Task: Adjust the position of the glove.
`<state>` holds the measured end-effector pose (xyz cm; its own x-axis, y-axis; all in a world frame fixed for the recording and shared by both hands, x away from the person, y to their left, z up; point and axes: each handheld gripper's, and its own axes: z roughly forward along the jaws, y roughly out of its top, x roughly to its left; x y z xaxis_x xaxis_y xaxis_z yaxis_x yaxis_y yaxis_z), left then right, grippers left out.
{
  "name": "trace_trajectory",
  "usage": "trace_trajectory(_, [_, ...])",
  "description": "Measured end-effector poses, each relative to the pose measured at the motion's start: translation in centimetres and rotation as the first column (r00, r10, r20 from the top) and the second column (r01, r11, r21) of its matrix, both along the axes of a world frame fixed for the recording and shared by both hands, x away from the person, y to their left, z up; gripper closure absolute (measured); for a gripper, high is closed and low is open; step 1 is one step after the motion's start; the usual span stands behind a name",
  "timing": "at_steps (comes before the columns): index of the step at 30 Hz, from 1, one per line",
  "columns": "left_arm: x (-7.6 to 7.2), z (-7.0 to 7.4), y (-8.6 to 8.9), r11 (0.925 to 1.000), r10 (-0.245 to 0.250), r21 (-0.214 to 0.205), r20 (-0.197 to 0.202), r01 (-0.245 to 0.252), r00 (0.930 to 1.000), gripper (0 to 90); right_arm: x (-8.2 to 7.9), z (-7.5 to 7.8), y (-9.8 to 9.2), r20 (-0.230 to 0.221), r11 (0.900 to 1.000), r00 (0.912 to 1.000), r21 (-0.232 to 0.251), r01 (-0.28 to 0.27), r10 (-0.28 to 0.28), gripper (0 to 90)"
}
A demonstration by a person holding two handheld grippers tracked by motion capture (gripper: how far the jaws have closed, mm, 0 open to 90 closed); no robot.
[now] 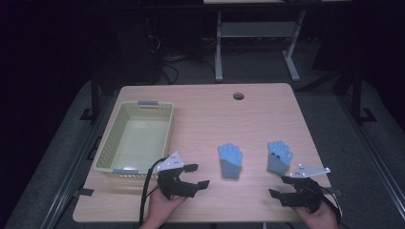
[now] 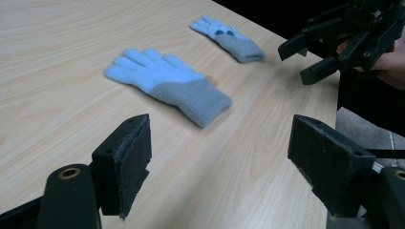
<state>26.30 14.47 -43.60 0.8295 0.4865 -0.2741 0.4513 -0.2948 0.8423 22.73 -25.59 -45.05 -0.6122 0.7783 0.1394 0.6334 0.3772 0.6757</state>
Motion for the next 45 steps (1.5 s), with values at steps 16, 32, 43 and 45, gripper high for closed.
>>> trace_trajectory(16, [0.0,-0.2,0.3,0.9999,0.005,-0.016,-0.021,-0.005,0.9998,22.5,0.9,1.1,0.5,-0.024,0.9997,0.9996,0.020,-0.017,0.017,26.4])
trace_trajectory(32, [-0.2,-0.3,0.5,0.9993,0.007,-0.036,-0.032,-0.008,0.9995,22.5,3.5,3.0,0.9,-0.053,0.9987,0.9973,0.004,-0.051,0.052,25.8])
trace_trajectory(43, [-0.2,-0.2,0.4,0.9992,-0.005,-0.039,-0.033,0.004,0.9995,22.5,6.1,4.2,0.9,-0.092,0.9960,0.9936,-0.055,-0.071,0.065,28.3])
trace_trajectory(45, [-0.2,-0.2,0.3,0.9989,-0.001,-0.047,-0.033,-0.001,0.9995,22.5,6.6,4.5,0.8,-0.102,0.9959,0.9929,-0.061,-0.067,0.061,28.6])
